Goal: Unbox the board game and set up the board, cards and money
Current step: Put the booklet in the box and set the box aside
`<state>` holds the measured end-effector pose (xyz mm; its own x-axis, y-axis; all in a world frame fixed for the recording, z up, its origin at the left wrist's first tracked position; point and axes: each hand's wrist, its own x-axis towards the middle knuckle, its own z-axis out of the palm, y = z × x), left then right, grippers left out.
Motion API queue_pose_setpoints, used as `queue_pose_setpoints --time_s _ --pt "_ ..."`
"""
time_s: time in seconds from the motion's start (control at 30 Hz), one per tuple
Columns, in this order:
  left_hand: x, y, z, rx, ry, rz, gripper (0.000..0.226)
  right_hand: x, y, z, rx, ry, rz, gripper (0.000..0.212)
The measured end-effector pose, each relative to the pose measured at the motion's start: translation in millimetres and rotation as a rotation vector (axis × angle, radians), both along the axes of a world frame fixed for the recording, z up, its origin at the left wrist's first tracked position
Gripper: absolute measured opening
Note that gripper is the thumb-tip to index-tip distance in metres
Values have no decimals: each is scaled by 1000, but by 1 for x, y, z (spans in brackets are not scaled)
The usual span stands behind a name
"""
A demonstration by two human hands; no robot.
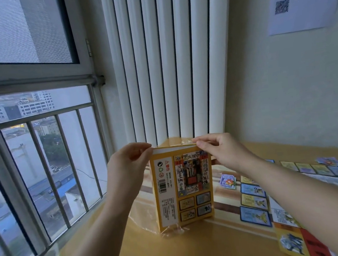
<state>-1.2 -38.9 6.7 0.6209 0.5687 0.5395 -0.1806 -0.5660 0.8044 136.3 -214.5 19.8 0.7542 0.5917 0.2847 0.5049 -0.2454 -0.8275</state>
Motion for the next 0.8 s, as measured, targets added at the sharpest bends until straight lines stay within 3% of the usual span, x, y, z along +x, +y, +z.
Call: queue_pose_setpoints --time_s 0.17,0.43,0.57,0.7,0.8 --pt "0 -1 7 17 47 -44 16 0 0 1 -5 16 -18 16" --pt "-8 5 10 255 204 22 15 -5 5 2 -10 -5 -26 20" --pt "-4 1 1 236 183 53 16 -10 2 1 -6 -16 -15 23" --pt "-2 -8 -12 121 231 -182 21 -17 -6 -1 -65 -68 10 22" --pt "-6 -14 -12 19 117 -259 28 -25 -19 9 -89 -38 62 19"
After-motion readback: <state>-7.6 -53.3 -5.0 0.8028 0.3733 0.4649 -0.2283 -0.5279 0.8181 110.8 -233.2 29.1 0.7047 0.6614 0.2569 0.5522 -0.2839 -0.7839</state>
